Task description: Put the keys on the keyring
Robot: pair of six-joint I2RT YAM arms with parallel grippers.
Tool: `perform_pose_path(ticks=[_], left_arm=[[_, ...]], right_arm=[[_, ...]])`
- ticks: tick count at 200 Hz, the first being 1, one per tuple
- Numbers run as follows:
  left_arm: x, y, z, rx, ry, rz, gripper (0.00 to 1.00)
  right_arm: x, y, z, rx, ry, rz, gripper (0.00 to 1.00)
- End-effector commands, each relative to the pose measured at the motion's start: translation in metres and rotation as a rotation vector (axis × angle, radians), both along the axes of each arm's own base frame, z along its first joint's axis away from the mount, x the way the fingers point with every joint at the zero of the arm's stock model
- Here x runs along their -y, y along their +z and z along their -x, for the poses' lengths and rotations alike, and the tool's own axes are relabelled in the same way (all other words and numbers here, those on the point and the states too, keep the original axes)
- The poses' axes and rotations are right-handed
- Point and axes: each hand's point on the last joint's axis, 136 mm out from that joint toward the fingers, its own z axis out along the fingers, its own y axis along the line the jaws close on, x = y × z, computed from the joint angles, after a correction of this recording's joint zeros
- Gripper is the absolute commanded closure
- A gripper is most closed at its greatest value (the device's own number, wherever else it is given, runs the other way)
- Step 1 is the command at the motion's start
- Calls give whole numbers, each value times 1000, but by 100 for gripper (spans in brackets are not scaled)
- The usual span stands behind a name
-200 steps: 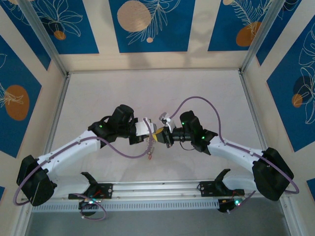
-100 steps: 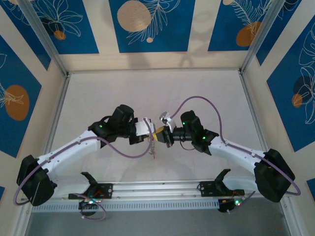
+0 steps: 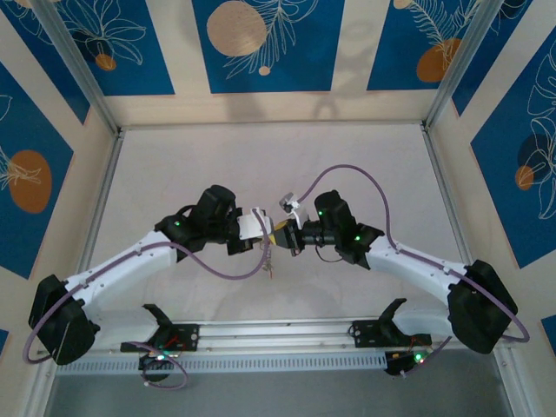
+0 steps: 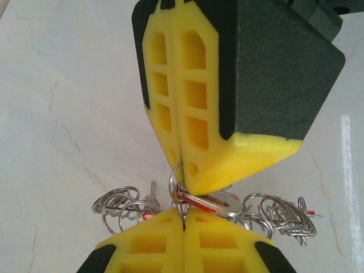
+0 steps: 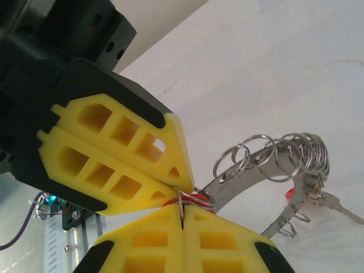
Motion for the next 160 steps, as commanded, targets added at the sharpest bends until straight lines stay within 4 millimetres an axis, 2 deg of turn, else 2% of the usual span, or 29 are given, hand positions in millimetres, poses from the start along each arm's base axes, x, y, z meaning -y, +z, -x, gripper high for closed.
perform_pose_path(ticks=[1,45,107,110,113,119,144,160], left_arm=[[8,23,8,60,-59,78,100],[7,24,7,70,-57,78,100],[8,25,9,79,-64,101,100],[8,26,10,80,-67,104,100],[8,26,11,80,-70,106,100],[9,25,12,77,-79,109,100],[11,26,16,69,-97,136,100],[14,27,18,62,-105,156,100]], right_arm=[[6,-8,-15,-65,-89,36,100],[8,-15,-15,-113,-101,41,100],[10,-4,-11,-113,-62,-61,100],[10,-3,-10,-109,-58,-66,97],[10,-2,-10,-105,-53,-71,88],[11,-2,-8,-98,-46,-73,81],[16,-2,-6,-66,-36,-48,66],[20,1,-7,-30,-40,-35,63]])
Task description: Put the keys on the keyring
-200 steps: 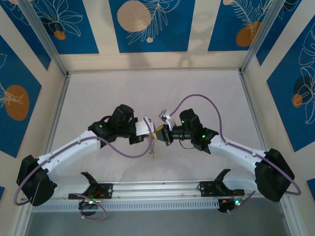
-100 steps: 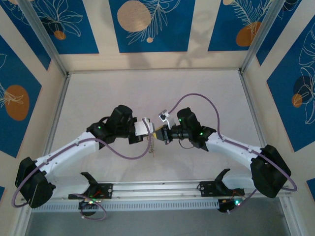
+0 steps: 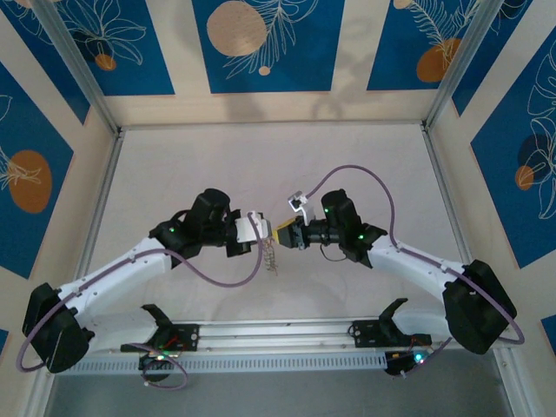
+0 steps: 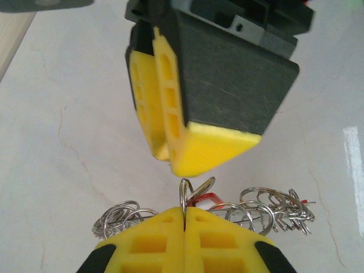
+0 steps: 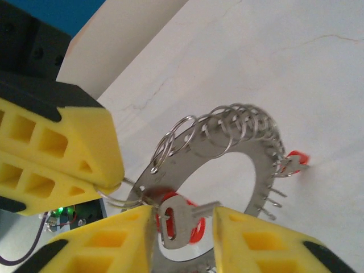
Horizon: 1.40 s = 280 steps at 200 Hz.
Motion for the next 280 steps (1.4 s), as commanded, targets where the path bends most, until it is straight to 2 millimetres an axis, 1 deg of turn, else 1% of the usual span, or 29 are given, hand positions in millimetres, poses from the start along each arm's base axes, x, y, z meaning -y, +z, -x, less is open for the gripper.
perform_pose_path(ticks=[1,27,53,79,94,111,134,155,172,188,204,235,250,280], left_arm=[[11,17,10,15,-61,86,100],[14,15,11,-10,-66,105,100],[17,13,16,-30,-91,118,100],[19,11,16,-37,-102,115,100],[20,8,17,-47,-110,116,100],[22,7,20,-62,-127,126,100],[25,3,21,-79,-137,128,100],[26,0,23,-92,-149,127,100],[27,-2,24,-102,-161,130,100],[29,-3,26,-115,-172,129,100],[30,-4,27,-128,-177,127,100],[32,-5,30,-139,-202,134,100],[33,-6,31,-145,-207,139,100],[34,-7,31,-151,-207,143,100]], right_arm=[[5,9,3,68,15,2,63],[12,15,2,161,14,30,63],[19,23,2,339,27,41,63],[20,26,13,557,104,26,65],[19,23,17,609,149,38,65],[14,18,28,683,241,40,65],[12,14,28,720,269,55,70],[10,13,30,747,303,58,71],[8,8,34,765,342,70,71],[8,1,33,782,359,114,70],[9,-3,31,800,358,137,69],[8,-3,35,798,384,127,68],[6,-3,38,791,396,114,74],[3,-6,40,788,410,110,82]])
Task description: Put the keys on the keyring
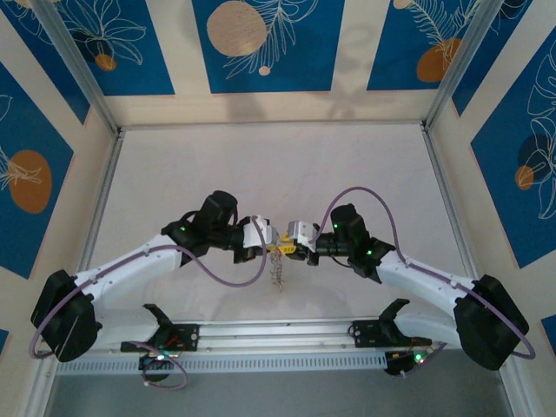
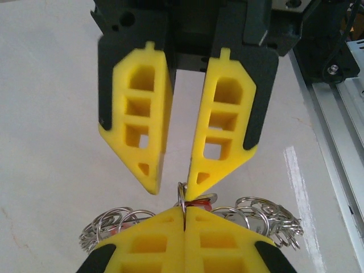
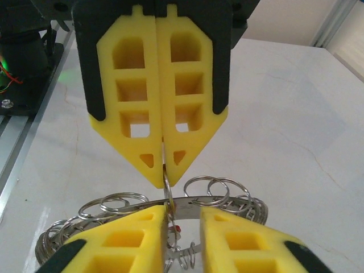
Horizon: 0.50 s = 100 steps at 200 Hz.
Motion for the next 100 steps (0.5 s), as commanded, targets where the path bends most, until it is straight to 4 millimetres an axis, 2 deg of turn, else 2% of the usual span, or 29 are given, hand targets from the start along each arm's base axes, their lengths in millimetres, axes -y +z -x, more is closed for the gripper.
perform_pose_path(ticks=[1,55,100], left_arm=[[9,9,7,-6,-48,57,100],[6,4,4,3,-28,35,100],[-3,-12,-8,36,40,-44,100]], right_arm=[[-7,5,5,14,47,-9,82],[-6,7,8,14,57,-13,100],[-1,20,10,31,49,-47,100]])
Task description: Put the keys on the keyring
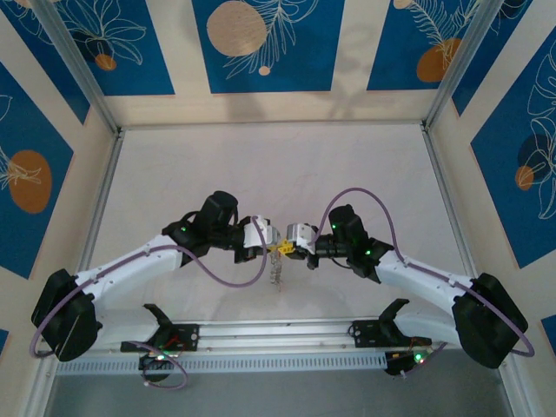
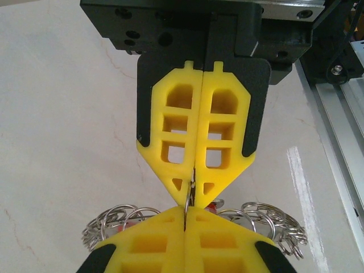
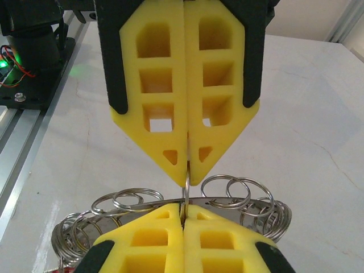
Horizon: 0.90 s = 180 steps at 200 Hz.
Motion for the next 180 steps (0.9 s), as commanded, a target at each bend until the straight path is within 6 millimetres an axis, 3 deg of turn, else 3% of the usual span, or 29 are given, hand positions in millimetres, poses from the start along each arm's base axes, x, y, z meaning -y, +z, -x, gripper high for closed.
perform_pose_path(ticks=[1,65,86,180], left_arm=[[-4,-11,-6,24,34,-44,100],[-4,-23,-9,-5,36,-99,100],[-2,-24,-11,-22,41,-98,88],[1,-4,-3,15,-1,-24,79]], right_arm=[[0,24,3,43,22,-59,100],[3,36,0,67,-1,-62,100],[2,38,0,67,5,-68,100],[-1,23,-2,27,0,-28,100]])
